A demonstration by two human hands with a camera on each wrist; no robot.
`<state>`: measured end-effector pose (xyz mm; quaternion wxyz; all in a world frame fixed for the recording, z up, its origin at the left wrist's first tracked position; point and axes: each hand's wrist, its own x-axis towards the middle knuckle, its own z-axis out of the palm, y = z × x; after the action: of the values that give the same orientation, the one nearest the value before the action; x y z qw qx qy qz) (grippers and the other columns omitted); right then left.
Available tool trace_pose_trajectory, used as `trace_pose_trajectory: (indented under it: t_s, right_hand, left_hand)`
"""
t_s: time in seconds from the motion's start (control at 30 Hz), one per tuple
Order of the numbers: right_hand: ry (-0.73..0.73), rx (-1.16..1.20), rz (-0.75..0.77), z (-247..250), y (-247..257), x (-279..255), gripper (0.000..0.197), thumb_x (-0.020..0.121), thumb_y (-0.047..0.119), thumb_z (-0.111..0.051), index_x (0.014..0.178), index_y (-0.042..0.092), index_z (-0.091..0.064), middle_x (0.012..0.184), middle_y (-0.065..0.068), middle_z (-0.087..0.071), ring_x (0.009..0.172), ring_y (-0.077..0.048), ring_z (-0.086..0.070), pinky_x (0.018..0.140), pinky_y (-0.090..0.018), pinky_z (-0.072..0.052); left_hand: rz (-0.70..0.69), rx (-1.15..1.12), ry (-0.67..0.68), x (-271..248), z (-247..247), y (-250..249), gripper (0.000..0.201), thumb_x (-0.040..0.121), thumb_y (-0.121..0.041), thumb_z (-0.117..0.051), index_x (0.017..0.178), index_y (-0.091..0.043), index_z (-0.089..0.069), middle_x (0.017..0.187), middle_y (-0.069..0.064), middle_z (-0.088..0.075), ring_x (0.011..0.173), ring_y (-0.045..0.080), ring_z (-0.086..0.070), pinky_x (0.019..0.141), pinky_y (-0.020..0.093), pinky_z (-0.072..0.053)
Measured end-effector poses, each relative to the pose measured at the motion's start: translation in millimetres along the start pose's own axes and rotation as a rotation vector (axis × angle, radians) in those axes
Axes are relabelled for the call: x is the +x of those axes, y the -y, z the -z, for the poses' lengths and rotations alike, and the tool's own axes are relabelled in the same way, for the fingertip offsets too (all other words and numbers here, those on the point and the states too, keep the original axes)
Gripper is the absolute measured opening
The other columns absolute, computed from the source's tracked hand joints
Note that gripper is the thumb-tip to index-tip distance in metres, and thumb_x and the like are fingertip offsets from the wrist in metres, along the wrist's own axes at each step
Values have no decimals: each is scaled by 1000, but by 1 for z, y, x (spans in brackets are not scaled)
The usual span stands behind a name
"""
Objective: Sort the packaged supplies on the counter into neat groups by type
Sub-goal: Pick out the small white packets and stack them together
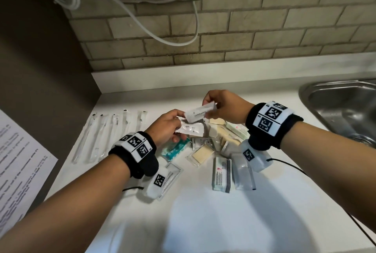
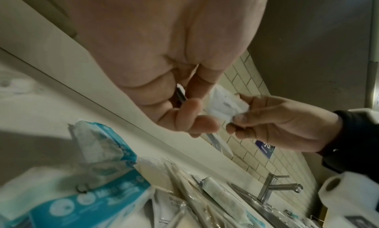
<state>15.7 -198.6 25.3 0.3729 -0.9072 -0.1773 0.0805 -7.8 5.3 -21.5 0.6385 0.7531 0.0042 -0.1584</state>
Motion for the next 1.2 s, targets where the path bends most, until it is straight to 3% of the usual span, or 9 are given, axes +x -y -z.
trace_pose_trajectory:
  t_s: [0.1, 0.2, 0.33, 0.43, 0.5, 0.63, 0.9, 1.07, 1.2]
  right_hand:
    - [-22, 63, 16, 7, 13, 5, 25, 83, -4, -62, 76, 20, -60, 74, 0, -63, 64, -13, -60, 64, -27, -54]
    - [-14, 39, 23, 18, 25, 11, 21, 84, 0, -59, 75, 18, -65, 67, -2, -61, 58, -12, -52, 60, -22, -47]
    - [42, -89, 39, 28, 38, 17, 12, 86, 11, -61, 87, 6, -72, 65, -4, -55, 52, -7, -42, 51, -13, -36]
    - [91, -151, 67, 29, 42, 19, 15, 86, 12, -60, 94, 8, -72, 72, -15, -58, 60, -12, -49, 60, -24, -47]
    - [124, -210, 85, 30, 40, 21, 14, 85, 10, -62, 97, 12, -70, 82, -13, -64, 67, -14, -55, 71, -30, -53]
    - [76, -210, 84, 32, 31, 21, 22, 83, 7, -68, 104, 15, -66, 83, 8, -62, 70, -10, -56, 72, -23, -49]
    - [-30, -189, -6, 38, 5, 15, 19, 77, 10, -77, 90, 19, -67, 76, 8, -65, 69, -7, -58, 66, -17, -45]
    - [-60, -179, -37, 38, -1, 11, 18, 76, 13, -77, 90, 19, -67, 79, 7, -65, 70, -10, -60, 65, -21, -47]
    - [-38, -144, -16, 32, 2, 13, 18, 77, 12, -77, 91, 16, -67, 83, 0, -69, 70, -14, -62, 71, -30, -53]
  left_hand:
    - [-8, 59, -25, 1, 2, -3, 32, 94, 3, -35, 107, -15, -59, 60, 2, -68, 55, 17, -59, 43, 23, -39]
    - [-37, 106, -37, 0, 3, -8, 35, 96, 4, -32, 110, -13, -58, 44, -8, -57, 59, 19, -61, 48, 24, -40]
    - [-40, 87, -16, 4, 2, -12, 37, 97, 3, -31, 110, -14, -61, 44, -10, -49, 61, 21, -60, 54, 28, -39]
    - [-39, 45, 9, 6, -5, -16, 38, 97, 4, -30, 112, -12, -61, 42, -13, -53, 58, 18, -59, 50, 22, -41]
    - [-53, 18, 24, 6, -9, -20, 38, 97, 4, -30, 109, -13, -62, 50, -12, -59, 56, 17, -60, 49, 22, -40]
    - [-91, -34, 27, 10, -17, -29, 35, 97, 0, -31, 104, -13, -63, 92, 17, -67, 58, 19, -62, 50, 25, -44]
    - [-96, -45, 85, 23, -35, -33, 32, 98, -1, -31, 117, -7, -57, 103, 28, -53, 59, 20, -66, 56, 27, -57]
    - [-83, -48, 194, 24, -45, -37, 25, 99, -12, -45, 121, -8, -56, 93, 16, -50, 73, 23, -66, 64, 27, -58]
    - [-118, 34, 140, 27, -44, -37, 25, 101, -11, -49, 125, -7, -51, 99, 11, -60, 69, 19, -67, 60, 21, -58]
